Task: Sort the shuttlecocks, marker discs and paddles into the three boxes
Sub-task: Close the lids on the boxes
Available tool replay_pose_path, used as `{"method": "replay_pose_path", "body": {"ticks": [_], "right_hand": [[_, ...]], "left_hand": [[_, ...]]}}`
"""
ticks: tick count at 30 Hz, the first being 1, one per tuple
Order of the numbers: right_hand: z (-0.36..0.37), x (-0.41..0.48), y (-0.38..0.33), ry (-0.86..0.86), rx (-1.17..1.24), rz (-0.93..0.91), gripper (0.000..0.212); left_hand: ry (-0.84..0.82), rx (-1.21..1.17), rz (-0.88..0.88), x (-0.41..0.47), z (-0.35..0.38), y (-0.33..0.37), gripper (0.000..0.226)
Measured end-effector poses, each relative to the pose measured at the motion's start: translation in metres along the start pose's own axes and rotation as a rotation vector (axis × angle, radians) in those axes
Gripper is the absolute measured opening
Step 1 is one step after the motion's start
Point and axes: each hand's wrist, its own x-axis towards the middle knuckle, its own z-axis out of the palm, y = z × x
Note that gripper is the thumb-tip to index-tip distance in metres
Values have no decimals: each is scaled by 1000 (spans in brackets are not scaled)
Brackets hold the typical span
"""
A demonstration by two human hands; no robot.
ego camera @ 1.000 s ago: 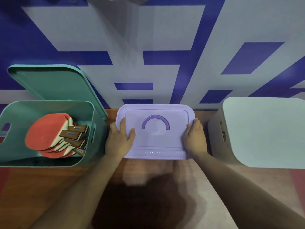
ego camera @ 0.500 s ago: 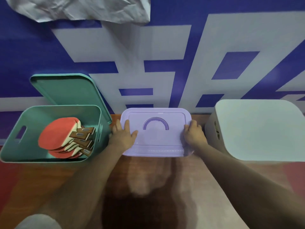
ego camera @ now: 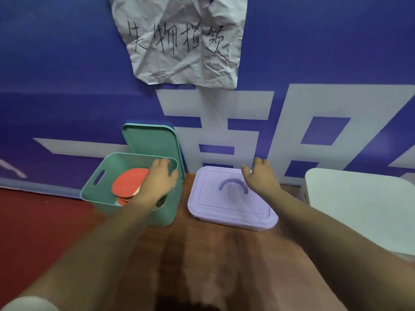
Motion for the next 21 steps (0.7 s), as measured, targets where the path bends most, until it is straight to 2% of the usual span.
{"method": "replay_pose_path", "body": {"ticks": [7, 14, 21], "right_hand": [[11, 7, -104, -26, 20, -102, 56], [73, 40, -199, -18, 107, -52, 58], [127, 70, -256, -24, 202, 83, 62]], "left_hand": [[129, 4, -99, 40, -81, -65, 42], [22, -36, -90, 120, -99, -131, 44], [-132, -69, -63, 189, -96, -171, 71]]}}
